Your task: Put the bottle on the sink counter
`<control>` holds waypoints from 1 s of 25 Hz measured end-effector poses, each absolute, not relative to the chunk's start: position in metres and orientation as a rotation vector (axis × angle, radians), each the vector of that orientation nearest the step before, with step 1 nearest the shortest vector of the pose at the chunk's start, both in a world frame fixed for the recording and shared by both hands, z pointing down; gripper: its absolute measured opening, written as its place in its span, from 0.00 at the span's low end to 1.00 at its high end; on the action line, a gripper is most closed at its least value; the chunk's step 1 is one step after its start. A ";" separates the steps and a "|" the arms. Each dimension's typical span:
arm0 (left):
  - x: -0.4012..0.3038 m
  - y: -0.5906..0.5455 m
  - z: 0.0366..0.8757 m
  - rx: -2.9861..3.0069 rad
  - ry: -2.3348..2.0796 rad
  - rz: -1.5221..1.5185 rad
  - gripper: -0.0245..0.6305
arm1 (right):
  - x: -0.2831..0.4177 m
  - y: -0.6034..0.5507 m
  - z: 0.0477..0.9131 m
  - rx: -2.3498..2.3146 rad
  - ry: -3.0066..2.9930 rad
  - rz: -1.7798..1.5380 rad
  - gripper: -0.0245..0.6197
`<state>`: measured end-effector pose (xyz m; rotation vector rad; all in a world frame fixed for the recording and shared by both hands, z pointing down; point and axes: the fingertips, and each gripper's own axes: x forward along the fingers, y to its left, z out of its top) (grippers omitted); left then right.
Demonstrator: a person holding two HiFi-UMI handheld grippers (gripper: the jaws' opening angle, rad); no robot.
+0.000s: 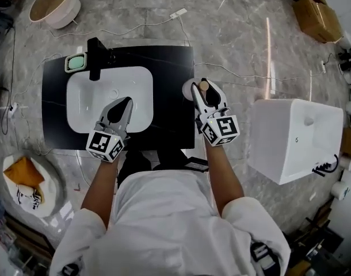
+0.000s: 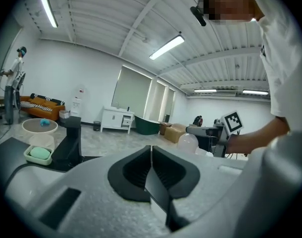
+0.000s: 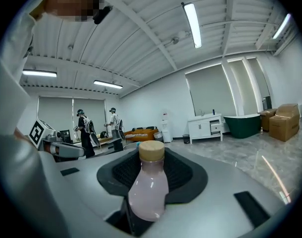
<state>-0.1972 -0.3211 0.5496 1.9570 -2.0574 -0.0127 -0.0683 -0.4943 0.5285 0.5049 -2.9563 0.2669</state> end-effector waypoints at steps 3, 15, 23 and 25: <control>-0.203 -0.327 0.561 1.900 -2.097 0.002 0.07 | -0.086 -0.510 0.539 0.467 -2.962 0.256 0.26; -0.212 -0.346 0.584 1.775 -2.260 0.049 0.07 | -0.145 -0.545 0.578 0.360 -2.983 0.219 0.26; -0.217 -0.343 0.597 1.680 -2.304 0.050 0.07 | -0.170 -0.565 0.602 0.347 -2.975 0.175 0.26; -0.217 -0.341 0.601 1.669 -2.301 0.054 0.07 | -0.176 -0.568 0.609 0.347 -2.971 0.176 0.26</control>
